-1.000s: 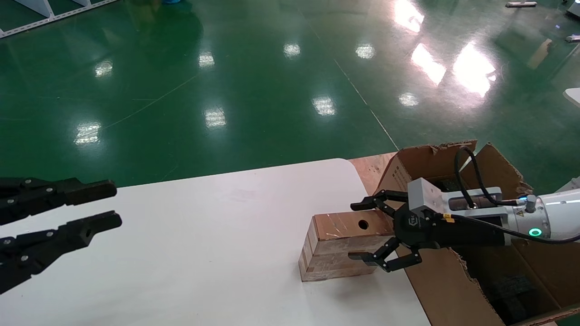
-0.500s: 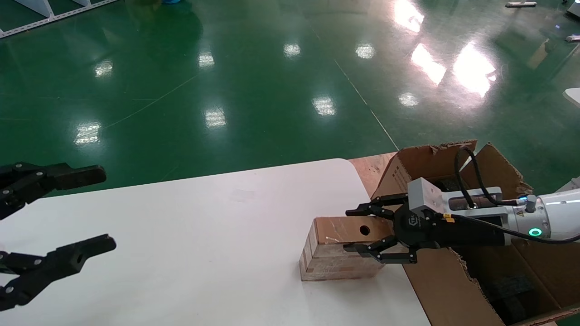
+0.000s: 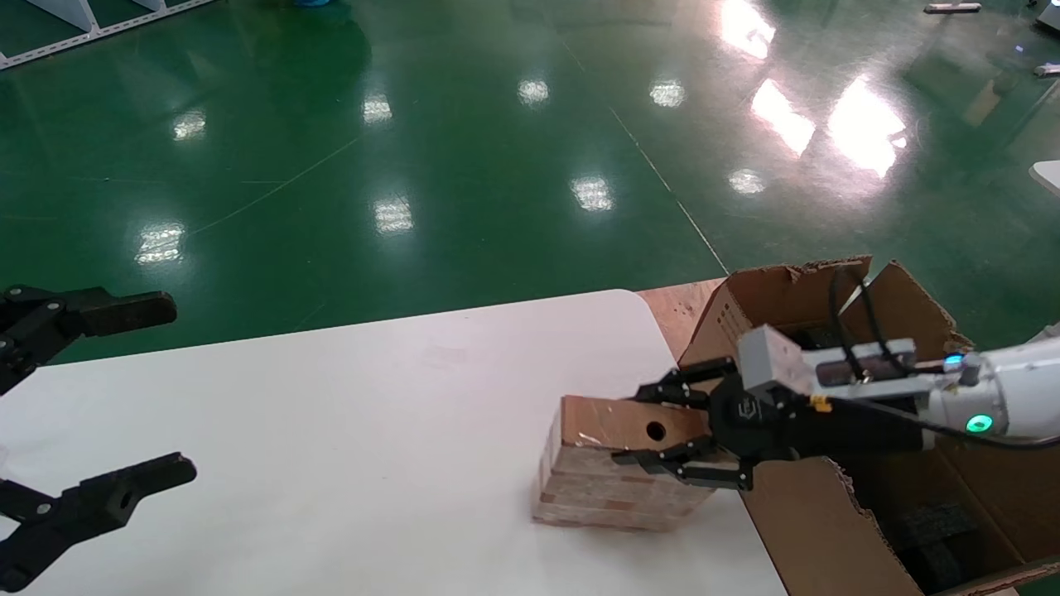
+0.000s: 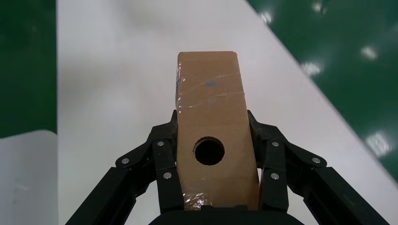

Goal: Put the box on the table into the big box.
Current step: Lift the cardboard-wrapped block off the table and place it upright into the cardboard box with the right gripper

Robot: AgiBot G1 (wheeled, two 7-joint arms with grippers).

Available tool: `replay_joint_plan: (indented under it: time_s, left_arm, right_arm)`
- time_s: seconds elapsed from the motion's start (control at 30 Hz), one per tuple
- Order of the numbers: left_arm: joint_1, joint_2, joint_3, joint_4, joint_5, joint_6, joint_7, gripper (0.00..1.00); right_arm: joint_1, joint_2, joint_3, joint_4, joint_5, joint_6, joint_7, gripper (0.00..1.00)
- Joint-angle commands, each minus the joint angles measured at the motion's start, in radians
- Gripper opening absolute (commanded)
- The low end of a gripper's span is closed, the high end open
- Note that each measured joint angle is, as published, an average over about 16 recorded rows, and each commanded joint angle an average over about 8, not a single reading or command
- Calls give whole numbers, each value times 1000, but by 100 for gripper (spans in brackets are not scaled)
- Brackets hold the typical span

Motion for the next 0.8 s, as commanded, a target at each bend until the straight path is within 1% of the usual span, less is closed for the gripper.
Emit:
replay_joint_plan:
  time_s: [0.03, 0.13, 0.23, 0.37, 0.47, 0.63, 0.7, 0.8]
  left_arm:
    - [0, 0, 0, 0, 0, 0, 0, 100]
    - [0, 0, 0, 0, 0, 0, 0, 100]
    - [0, 0, 0, 0, 0, 0, 0, 100]
    - [0, 0, 0, 0, 0, 0, 0, 100]
    - [0, 0, 0, 0, 0, 0, 0, 100]
    - [0, 0, 0, 0, 0, 0, 0, 100]
    - [0, 0, 0, 0, 0, 0, 0, 100]
    - [0, 0, 0, 0, 0, 0, 0, 100]
  right_arm:
    - [7, 18, -3, 51, 12, 0, 18, 0]
    - [55, 70, 14, 104, 36, 8, 71, 0]
    - [107, 127, 39, 131, 62, 22, 131, 0]
    - [159, 211, 71, 130, 94, 46, 201, 0]
    - [184, 280, 89, 117, 98, 72, 228, 0]
    - [181, 390, 85, 81, 58, 129, 238, 0]
    - [161, 421, 67, 55, 44, 151, 240, 0]
    - [116, 447, 29, 3, 48, 180, 240, 0]
